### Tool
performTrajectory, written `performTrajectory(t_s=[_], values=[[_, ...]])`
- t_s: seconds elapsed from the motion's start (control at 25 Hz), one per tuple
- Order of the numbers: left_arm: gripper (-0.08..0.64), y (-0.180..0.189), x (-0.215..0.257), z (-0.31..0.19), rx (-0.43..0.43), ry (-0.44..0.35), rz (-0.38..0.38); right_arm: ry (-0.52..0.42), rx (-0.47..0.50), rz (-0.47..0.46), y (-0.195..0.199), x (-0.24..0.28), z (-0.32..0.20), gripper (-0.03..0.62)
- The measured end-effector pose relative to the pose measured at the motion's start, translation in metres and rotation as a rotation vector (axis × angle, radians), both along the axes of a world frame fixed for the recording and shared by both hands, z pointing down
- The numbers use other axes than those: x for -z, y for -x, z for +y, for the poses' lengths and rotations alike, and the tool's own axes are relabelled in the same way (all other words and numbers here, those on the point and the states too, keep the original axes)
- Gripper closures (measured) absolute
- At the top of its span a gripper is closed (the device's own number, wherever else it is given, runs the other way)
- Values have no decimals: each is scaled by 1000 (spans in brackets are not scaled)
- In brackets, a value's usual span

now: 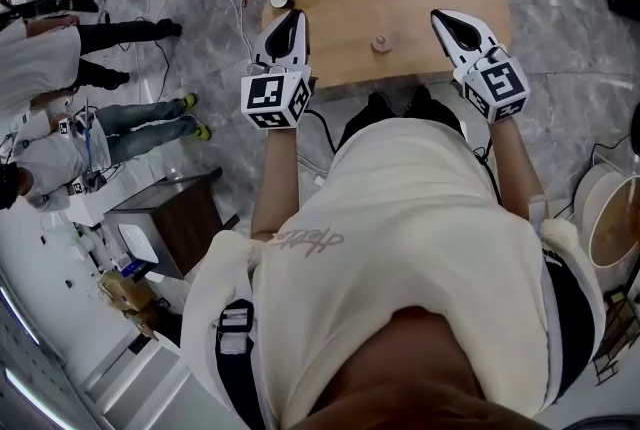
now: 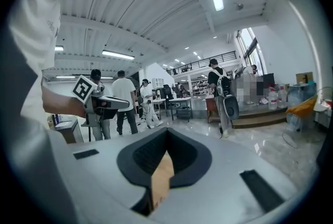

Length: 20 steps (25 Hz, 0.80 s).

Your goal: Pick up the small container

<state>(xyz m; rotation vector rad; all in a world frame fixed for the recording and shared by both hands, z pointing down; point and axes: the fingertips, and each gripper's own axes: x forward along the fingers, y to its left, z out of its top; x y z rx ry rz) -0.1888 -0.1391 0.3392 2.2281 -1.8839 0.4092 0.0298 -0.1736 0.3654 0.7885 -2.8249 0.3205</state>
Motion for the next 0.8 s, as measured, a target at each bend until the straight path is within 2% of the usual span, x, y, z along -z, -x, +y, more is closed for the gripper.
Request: performTrajectory(t_s=[0.16,0.44,0.56,0.64,0.72,0.8], values=[[463,-6,-2,-4,-42,9,7,-7,-17,-3,-2,2,1,593],[267,-2,-10,4,-109,48,52,3,-37,0,12,5,13,593],[83,-5,-20,1,-128,74,46,16,-31,12,13,1,12,593],[19,-10,-26,3,-141,80,51,21,-30,19,11,-3,15,592],[-26,-14,-30,11,-147,80,68,23,-30,22,9,-4,20,593],[-26,-17,-34,19,-148,89,80,22,-27,25,8,-3,27,593]])
